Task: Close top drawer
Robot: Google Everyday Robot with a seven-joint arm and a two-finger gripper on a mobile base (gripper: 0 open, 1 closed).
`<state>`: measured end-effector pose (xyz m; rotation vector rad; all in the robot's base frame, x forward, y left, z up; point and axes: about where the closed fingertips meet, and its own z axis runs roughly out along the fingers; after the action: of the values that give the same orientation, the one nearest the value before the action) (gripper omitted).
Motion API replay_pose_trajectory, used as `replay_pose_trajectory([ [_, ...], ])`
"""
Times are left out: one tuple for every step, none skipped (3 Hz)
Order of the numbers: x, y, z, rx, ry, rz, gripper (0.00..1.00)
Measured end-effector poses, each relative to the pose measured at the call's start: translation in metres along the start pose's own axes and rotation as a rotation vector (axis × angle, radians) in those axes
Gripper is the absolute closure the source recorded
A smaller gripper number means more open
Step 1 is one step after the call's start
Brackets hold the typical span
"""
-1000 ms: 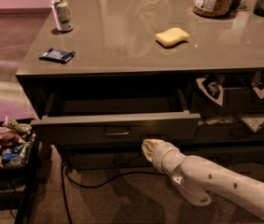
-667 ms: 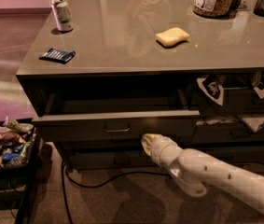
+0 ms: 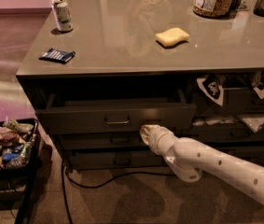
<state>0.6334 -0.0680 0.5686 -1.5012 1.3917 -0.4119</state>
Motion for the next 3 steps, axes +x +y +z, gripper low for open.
replay_pose_trajectory([
  [-0.001, 0.001, -0.001, 0.0, 0.0, 0.0, 1.0],
  [0.015, -0.03, 0.01, 0.054, 0.026, -0.014, 1.0],
  [0.017, -0.037, 0.01, 0.068, 0.032, -0.02, 1.0],
])
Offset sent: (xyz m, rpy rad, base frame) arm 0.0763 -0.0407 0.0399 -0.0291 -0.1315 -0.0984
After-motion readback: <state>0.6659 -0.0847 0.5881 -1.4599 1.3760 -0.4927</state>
